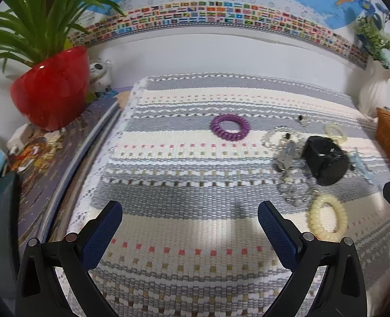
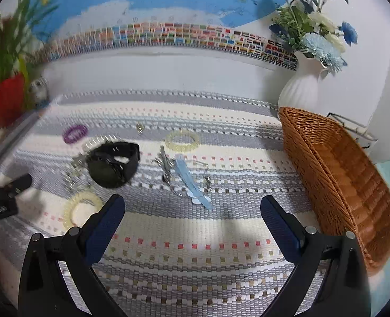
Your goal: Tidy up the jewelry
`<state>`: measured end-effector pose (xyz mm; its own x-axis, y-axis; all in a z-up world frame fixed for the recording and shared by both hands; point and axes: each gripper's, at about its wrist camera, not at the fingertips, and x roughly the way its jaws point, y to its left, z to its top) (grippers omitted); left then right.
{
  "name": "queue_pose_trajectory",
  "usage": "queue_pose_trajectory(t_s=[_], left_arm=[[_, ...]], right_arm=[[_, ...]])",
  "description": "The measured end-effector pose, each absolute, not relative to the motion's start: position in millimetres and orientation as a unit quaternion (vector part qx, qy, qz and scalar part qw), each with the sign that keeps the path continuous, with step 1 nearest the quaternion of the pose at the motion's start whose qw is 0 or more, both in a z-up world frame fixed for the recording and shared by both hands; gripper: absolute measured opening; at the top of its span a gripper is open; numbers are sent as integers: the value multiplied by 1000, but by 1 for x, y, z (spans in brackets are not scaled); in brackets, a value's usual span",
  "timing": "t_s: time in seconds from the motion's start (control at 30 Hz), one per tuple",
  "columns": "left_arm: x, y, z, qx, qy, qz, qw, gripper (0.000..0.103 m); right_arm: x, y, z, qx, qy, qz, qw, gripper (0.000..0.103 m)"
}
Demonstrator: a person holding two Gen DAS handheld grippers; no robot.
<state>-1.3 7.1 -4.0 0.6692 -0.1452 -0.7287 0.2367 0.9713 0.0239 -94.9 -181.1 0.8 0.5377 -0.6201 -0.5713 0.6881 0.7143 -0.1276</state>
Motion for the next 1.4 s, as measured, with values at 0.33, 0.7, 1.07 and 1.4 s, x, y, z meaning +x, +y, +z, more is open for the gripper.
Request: queue_pose_trajectory(t_s=[0.33,0.7,1.07,1.4], left_arm=[[12,19,30,53,416,-194,887,102],[83,-2,46,5,480,-214,851,74],[119,-32,32,46,502,-222,835,66],[148,-33,-3,3,525,-234,818,65]], right_arm=[[-122,-200,25,79,320,-293,898,96],[-126,-241,48,125,355,-265,888,65],[-94,-281,33,174,407,-218,870,52],[-52,-305,30,195,419,-222,859,50]])
